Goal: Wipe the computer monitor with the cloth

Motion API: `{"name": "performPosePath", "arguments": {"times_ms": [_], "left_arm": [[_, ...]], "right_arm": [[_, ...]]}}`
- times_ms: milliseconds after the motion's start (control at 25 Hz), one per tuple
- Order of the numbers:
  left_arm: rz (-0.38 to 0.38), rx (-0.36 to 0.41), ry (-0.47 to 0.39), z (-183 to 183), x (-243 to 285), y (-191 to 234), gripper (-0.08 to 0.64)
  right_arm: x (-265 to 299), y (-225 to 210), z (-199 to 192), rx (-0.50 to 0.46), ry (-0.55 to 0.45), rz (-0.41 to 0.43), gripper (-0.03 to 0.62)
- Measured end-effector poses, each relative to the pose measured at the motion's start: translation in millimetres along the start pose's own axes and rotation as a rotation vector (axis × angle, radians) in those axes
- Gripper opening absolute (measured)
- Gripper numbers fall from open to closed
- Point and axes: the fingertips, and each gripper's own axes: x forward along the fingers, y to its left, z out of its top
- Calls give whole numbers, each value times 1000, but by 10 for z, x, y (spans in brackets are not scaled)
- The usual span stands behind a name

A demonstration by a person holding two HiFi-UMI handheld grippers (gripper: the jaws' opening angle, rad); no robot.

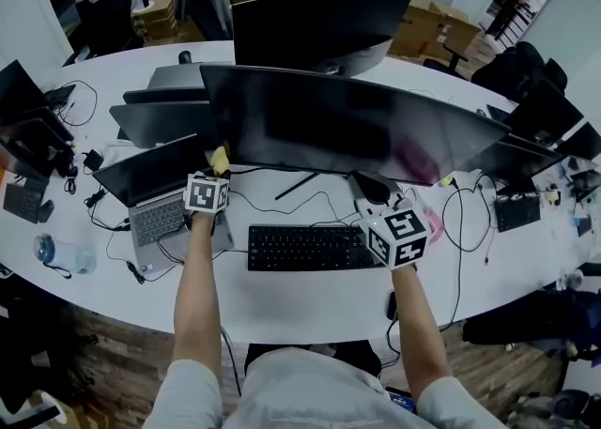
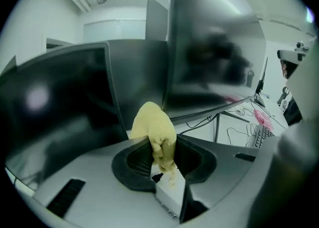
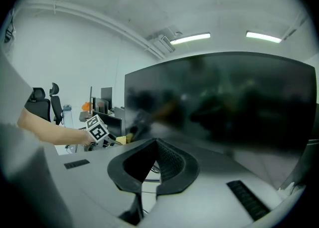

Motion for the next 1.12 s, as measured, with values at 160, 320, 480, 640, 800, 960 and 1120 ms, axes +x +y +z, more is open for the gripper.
{"name": "performPosePath", "arguments": {"times_ms": [160, 320, 480, 640, 800, 960, 1120], "left_arm": [[-81, -112, -29, -143, 198, -103, 107], [-114, -222, -72, -135, 205, -188, 106], [-185, -403, -131, -84, 236, -273, 106], [-341, -628, -209, -15, 273, -522, 104], [-405, -682, -236, 48, 320, -845, 104], [-437, -679, -226, 133, 374, -1172, 104], [-460, -678, -219, 176, 420, -1484, 104]], "right_arm": [[-36, -43, -171, 14, 3, -23, 23], [-63, -89, -290, 53, -6, -25, 23], [-130, -141, -342, 63, -12, -15, 23], [-276, -258, -421, 74, -18, -29, 23], [-468, -398, -514, 82, -16, -49, 23], [-709, -621, -554, 86, -16, -85, 23], [-953, -879, -638, 92, -7, -120, 23]]}}
